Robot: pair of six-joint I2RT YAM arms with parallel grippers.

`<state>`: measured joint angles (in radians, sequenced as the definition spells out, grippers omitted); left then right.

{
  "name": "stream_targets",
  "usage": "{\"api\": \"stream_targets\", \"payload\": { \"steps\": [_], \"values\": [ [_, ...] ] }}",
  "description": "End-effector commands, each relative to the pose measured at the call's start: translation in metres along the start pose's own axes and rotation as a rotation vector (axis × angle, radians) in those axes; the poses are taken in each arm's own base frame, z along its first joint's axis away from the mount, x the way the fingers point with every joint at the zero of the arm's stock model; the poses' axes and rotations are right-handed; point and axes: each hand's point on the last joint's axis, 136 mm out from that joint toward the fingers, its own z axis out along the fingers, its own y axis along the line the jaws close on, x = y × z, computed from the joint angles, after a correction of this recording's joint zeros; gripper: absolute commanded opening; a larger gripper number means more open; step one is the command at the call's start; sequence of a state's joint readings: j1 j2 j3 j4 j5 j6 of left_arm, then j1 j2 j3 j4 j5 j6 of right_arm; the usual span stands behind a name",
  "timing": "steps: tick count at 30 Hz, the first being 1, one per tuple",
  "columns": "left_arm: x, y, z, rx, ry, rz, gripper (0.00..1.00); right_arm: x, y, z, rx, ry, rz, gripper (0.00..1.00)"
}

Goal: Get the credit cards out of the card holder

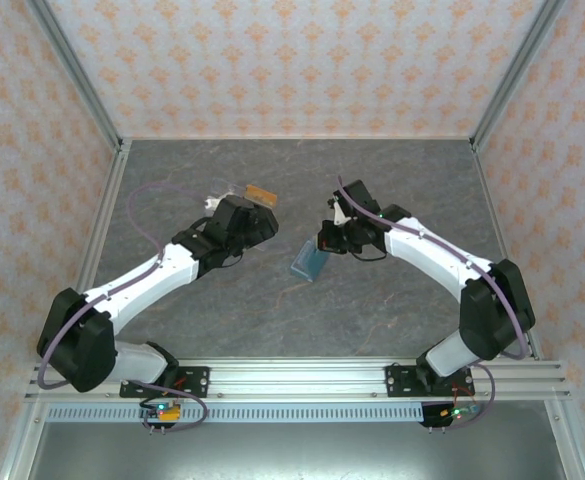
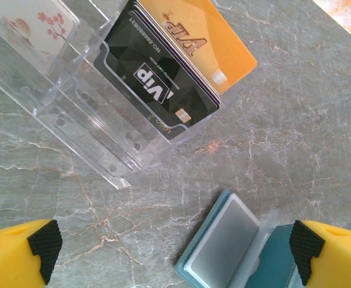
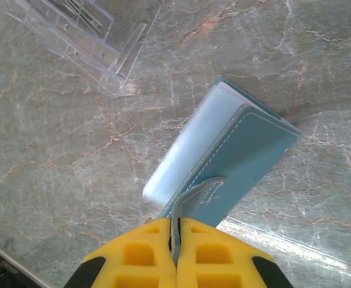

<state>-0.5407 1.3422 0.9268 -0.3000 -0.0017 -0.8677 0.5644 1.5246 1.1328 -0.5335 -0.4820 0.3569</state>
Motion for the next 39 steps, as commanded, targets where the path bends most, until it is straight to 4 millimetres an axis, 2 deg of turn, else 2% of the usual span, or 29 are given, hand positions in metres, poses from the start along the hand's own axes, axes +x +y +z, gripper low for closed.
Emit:
{"api": "stream_targets", "payload": {
  "steps": [1, 5, 9, 14, 19, 31, 33, 39],
  "values": [
    [-0.004, 0.010, -0.004, -0.027, -0.028, -0.011, 1.00, -0.008, 0.013, 0.003, -0.036, 0.004, -0.023, 0.05],
    [0.003, 0.002, 0.000, 0.014, 0.010, 0.020, 1.00, -0.006, -0.004, 0.008, 0.037, 0.002, -0.023, 0.05],
    [0.013, -0.007, 0.004, 0.066, 0.057, 0.042, 0.98, 0.000, -0.028, 0.002, 0.119, -0.015, -0.012, 0.05],
    [0.026, -0.030, 0.015, 0.139, 0.111, 0.079, 0.91, 0.006, -0.073, -0.009, 0.218, -0.038, 0.059, 0.05],
    [0.046, -0.057, 0.031, 0.191, 0.175, 0.126, 0.79, 0.012, -0.114, -0.008, 0.288, -0.039, 0.158, 0.05],
    [0.103, -0.105, 0.078, 0.227, 0.342, 0.195, 0.55, 0.016, -0.145, 0.012, 0.351, -0.006, 0.244, 0.05],
    [0.107, -0.104, 0.086, 0.205, 0.354, 0.191, 0.54, 0.016, -0.147, 0.014, 0.359, -0.001, 0.246, 0.05],
    [0.107, -0.077, 0.099, 0.056, 0.335, 0.175, 0.55, 0.018, -0.151, 0.018, 0.371, 0.013, 0.248, 0.05]
  ]
}}
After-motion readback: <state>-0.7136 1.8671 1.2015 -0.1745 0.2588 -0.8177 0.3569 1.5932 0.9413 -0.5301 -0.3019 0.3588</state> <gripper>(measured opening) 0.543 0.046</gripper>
